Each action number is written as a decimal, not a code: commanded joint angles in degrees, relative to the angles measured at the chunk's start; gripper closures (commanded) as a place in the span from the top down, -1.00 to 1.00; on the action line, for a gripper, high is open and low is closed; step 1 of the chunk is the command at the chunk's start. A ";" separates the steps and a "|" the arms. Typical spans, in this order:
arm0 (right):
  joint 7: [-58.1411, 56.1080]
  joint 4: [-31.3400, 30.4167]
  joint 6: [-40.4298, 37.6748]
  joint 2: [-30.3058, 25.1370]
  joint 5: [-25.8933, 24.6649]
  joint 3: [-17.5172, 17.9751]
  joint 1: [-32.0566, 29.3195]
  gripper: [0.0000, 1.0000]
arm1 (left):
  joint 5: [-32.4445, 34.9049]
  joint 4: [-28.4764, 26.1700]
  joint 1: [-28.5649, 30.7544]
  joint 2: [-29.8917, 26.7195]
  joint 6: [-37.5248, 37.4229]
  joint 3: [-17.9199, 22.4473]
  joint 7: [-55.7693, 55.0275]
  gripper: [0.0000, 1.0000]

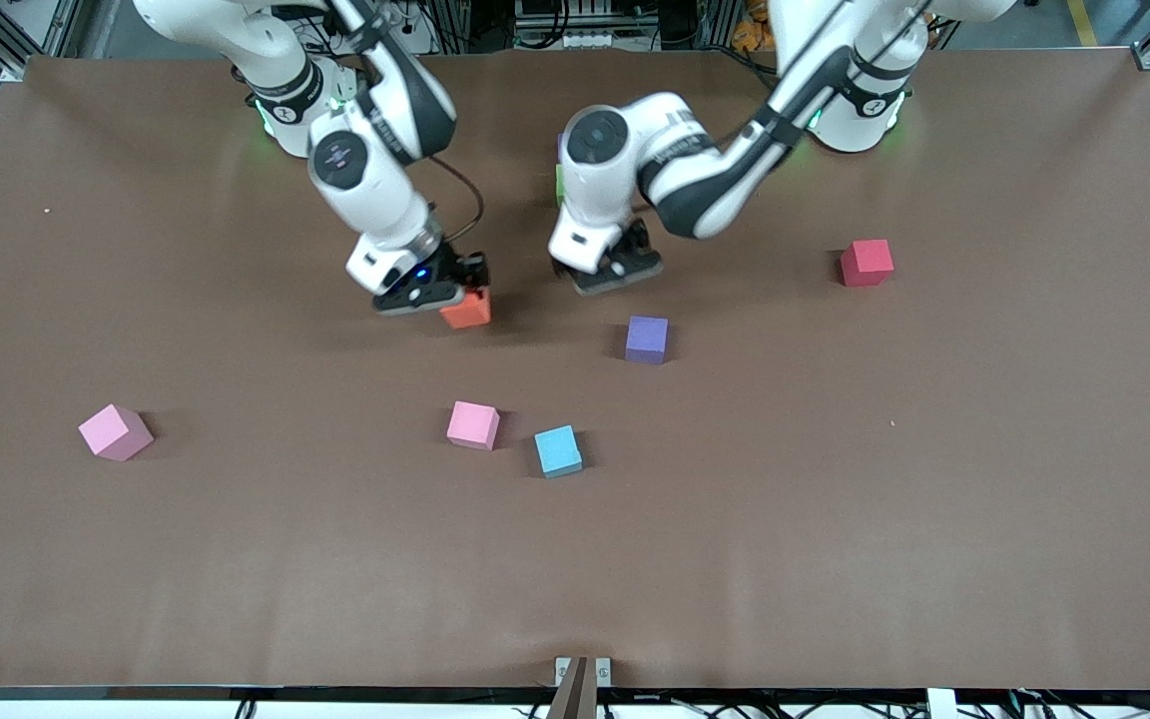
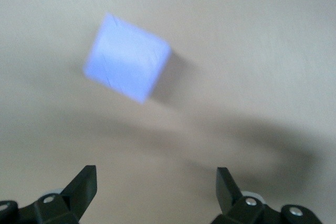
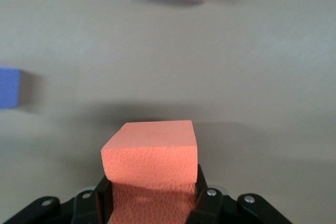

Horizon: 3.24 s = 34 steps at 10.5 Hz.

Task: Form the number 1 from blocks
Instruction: 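Grasp the second purple cube with the left gripper while the right carries orange, then place the orange cube below the green cube with the right gripper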

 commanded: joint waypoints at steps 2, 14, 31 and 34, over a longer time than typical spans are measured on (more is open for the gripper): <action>19.43 -0.43 0.21 -0.60 -4.24 -0.15 11.56 0.13 | 3.83 2.84 4.36 2.98 -0.83 -0.34 10.02 1.00; 35.14 8.28 0.21 11.26 -8.93 0.02 23.29 0.13 | 1.64 6.55 8.06 9.24 -0.21 -0.42 23.68 1.00; 28.85 7.40 -12.75 -0.48 -9.90 0.11 13.48 1.00 | 2.16 7.61 5.69 11.53 -0.30 -0.42 17.99 -1.00; 19.60 7.66 -19.90 -7.61 -9.90 0.11 0.67 1.00 | 2.16 7.61 1.93 11.18 -0.48 -0.86 11.22 -1.00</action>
